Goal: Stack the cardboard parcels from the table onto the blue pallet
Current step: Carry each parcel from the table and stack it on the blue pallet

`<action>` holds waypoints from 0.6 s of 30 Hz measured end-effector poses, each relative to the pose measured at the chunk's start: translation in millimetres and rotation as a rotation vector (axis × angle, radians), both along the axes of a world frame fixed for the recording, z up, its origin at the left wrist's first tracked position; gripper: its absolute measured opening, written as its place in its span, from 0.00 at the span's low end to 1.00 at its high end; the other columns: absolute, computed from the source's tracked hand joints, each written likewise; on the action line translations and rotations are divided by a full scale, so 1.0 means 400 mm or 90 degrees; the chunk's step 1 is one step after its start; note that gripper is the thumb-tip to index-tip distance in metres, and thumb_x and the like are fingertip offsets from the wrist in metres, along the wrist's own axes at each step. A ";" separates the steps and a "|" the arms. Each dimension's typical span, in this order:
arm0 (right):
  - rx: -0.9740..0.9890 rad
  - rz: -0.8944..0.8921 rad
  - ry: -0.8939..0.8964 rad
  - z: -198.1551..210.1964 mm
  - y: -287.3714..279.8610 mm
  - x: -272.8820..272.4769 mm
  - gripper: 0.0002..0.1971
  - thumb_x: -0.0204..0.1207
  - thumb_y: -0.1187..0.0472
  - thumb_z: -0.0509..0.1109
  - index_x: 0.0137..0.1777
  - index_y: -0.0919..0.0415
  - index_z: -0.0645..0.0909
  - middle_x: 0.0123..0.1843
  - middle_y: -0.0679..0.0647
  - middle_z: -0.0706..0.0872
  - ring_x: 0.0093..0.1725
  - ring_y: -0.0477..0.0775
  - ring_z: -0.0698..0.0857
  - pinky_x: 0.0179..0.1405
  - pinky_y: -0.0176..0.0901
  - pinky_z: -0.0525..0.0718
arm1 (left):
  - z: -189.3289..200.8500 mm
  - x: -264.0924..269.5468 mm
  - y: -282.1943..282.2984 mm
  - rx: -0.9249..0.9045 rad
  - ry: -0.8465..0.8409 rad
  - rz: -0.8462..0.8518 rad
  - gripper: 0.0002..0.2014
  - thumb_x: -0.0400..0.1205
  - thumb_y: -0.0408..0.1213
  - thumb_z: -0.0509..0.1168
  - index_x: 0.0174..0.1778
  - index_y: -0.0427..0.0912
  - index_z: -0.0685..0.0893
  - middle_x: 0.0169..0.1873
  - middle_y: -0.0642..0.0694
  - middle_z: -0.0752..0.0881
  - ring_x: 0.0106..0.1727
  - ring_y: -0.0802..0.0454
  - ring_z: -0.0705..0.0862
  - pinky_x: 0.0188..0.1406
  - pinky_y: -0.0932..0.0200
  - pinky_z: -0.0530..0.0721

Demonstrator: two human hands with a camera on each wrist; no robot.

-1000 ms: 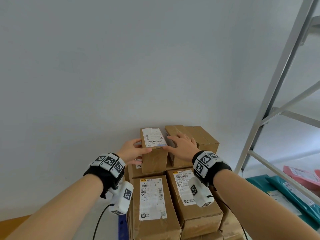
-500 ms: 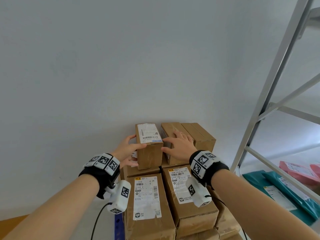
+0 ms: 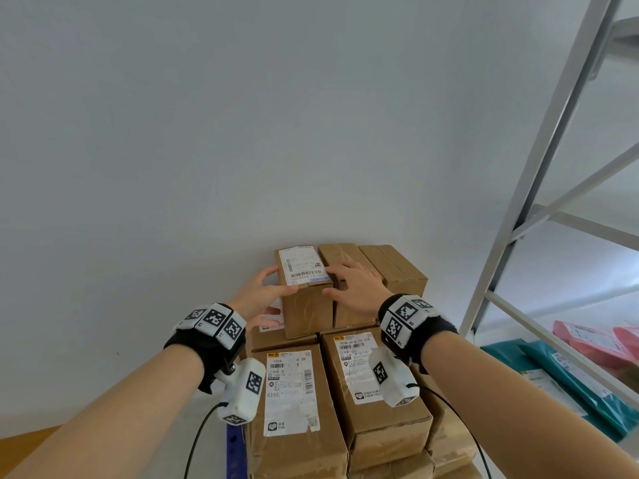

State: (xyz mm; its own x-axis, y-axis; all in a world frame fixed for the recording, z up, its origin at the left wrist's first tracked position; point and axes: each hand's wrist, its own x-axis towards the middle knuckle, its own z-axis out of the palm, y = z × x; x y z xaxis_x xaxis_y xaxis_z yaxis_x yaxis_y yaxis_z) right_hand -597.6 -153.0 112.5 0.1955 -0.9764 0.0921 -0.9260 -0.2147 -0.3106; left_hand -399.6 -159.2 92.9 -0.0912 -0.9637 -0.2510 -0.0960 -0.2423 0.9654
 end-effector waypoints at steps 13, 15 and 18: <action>-0.019 0.014 -0.044 0.003 0.006 -0.010 0.29 0.80 0.46 0.63 0.79 0.49 0.64 0.82 0.53 0.63 0.82 0.54 0.59 0.81 0.60 0.51 | 0.007 0.012 0.022 -0.016 -0.076 0.027 0.35 0.78 0.39 0.71 0.79 0.49 0.62 0.75 0.40 0.70 0.71 0.38 0.73 0.60 0.41 0.80; -0.020 0.041 -0.047 0.022 0.012 0.001 0.27 0.80 0.47 0.63 0.78 0.50 0.66 0.79 0.52 0.68 0.79 0.56 0.65 0.79 0.63 0.58 | 0.014 0.023 0.035 -0.009 -0.101 0.030 0.34 0.80 0.37 0.69 0.80 0.49 0.62 0.74 0.39 0.73 0.71 0.39 0.74 0.65 0.40 0.79; -0.020 0.073 -0.039 0.053 0.012 0.022 0.28 0.78 0.45 0.63 0.78 0.51 0.67 0.76 0.52 0.72 0.76 0.56 0.69 0.75 0.62 0.67 | 0.035 0.049 0.059 -0.038 -0.156 0.048 0.31 0.81 0.37 0.67 0.80 0.46 0.63 0.74 0.39 0.72 0.73 0.41 0.72 0.69 0.40 0.75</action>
State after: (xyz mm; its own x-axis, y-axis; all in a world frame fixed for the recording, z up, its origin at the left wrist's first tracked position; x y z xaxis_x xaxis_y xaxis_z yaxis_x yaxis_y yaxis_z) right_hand -588.7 -148.2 133.9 0.2983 -0.9445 0.1375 -0.8747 -0.3282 -0.3568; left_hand -380.0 -135.7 107.1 0.0384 -0.9793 -0.1988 -0.3129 -0.2007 0.9283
